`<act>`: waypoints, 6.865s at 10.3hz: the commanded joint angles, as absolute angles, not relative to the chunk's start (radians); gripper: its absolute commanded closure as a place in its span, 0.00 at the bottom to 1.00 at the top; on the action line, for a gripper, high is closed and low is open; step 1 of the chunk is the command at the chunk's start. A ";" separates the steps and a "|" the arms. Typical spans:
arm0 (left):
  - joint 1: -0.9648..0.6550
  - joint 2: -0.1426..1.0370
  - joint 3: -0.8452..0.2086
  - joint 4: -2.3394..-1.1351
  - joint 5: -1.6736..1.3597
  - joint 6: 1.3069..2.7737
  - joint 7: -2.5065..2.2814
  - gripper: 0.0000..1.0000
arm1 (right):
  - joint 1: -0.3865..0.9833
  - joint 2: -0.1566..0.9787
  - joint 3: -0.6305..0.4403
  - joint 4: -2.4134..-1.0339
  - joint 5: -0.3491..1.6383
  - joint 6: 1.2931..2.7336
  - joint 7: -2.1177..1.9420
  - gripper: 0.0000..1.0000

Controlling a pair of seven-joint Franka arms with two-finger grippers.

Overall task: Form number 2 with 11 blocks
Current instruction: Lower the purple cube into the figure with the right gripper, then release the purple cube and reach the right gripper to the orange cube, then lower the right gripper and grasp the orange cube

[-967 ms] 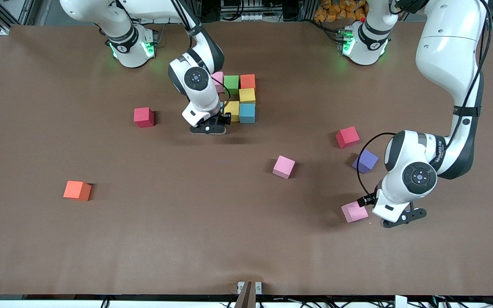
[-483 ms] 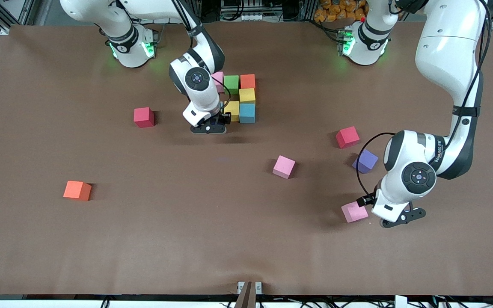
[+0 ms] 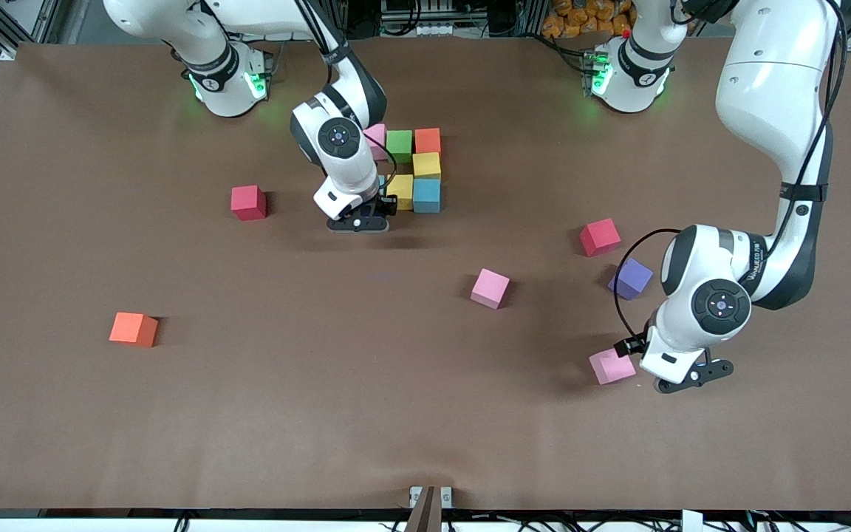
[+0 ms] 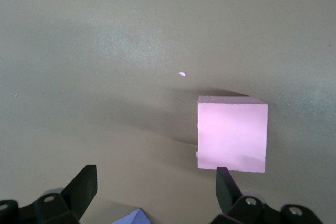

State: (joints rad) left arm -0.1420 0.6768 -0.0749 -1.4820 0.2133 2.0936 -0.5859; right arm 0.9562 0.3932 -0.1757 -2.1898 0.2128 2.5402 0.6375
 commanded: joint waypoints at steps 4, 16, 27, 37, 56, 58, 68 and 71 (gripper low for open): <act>-0.150 0.683 -0.071 -1.470 0.238 2.097 -0.607 0.00 | 0.956 0.403 -0.178 -2.195 0.221 2.551 0.621 0.71; -0.150 0.683 -0.069 -1.470 0.239 2.097 -0.606 0.00 | 0.950 0.391 -0.176 -2.194 0.221 2.546 0.632 0.00; -0.150 0.684 -0.069 -1.471 0.239 2.097 -0.604 0.00 | 0.407 0.232 -0.138 -2.065 0.137 2.319 0.439 0.00; -0.160 0.683 -0.069 -1.471 0.241 2.097 -0.607 0.00 | -0.052 0.504 -0.135 -1.801 0.040 2.322 -0.296 0.00; -0.161 0.684 -0.069 -1.471 0.244 2.097 -0.607 0.00 | -0.069 0.633 -0.135 -1.733 0.147 2.375 -0.259 0.02; -0.160 0.684 -0.069 -1.471 0.244 2.097 -0.607 0.00 | -0.067 0.635 -0.137 -1.735 0.146 2.375 -0.261 0.02; -0.158 0.686 -0.069 -1.471 0.244 2.097 -0.606 0.00 | -0.063 0.672 -0.141 -1.733 0.141 2.399 -0.259 0.74; -0.158 0.686 -0.069 -1.471 0.245 2.097 -0.606 0.00 | -0.039 0.602 -0.141 -1.746 0.141 2.390 -0.261 0.73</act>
